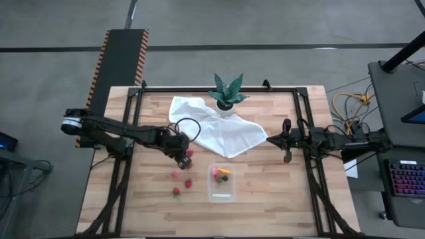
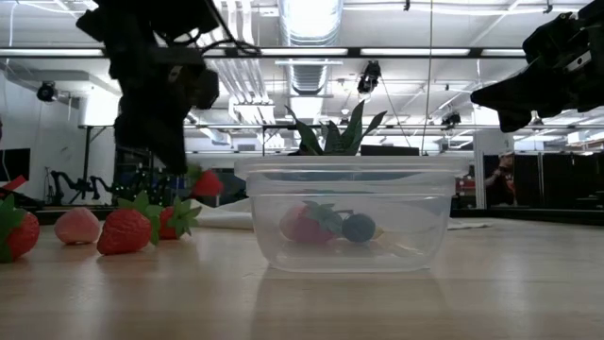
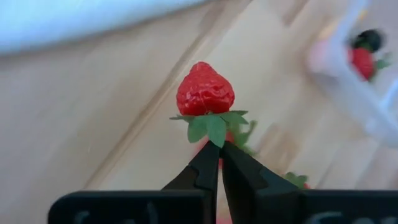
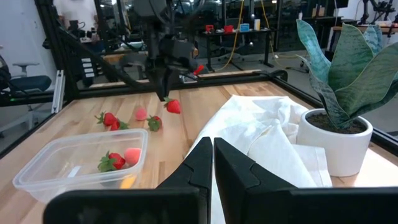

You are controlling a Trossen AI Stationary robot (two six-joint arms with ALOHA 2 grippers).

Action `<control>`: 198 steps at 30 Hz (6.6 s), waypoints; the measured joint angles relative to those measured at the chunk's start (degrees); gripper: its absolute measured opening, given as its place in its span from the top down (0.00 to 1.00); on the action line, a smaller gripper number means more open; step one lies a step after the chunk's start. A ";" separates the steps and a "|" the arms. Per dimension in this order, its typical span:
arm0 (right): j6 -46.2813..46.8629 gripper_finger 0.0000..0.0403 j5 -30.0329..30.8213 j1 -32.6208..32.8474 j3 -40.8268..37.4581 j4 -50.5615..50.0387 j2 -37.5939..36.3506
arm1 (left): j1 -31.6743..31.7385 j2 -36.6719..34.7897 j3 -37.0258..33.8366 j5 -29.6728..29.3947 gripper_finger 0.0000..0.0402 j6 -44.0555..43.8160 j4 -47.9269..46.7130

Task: Pick and placing Produce into tupperware
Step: Put the red strawberry into the transparent bin

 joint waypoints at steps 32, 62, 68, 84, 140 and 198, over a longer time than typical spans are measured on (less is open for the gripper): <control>0.00 0.98 0.00 0.00 0.00 0.04 0.32 | -4.76 9.09 10.47 9.34 1.00 16.19 19.82; 0.02 0.98 -0.44 0.02 -0.02 0.00 1.66 | -3.48 21.21 17.25 13.96 1.00 19.49 19.65; 0.02 0.98 -0.44 0.02 -0.02 0.00 1.66 | -3.39 21.31 17.12 14.66 1.00 19.58 19.63; 0.05 0.98 -0.44 0.01 -0.02 -0.01 1.66 | -3.23 20.21 17.08 17.90 0.78 21.57 17.60; 0.50 0.98 -0.44 0.00 -0.02 -0.04 1.77 | -3.10 16.39 10.89 2.51 0.78 41.53 -0.92; 0.48 0.98 -0.45 0.00 -0.02 -0.04 1.77 | -3.08 18.86 10.91 5.74 1.00 40.52 -2.39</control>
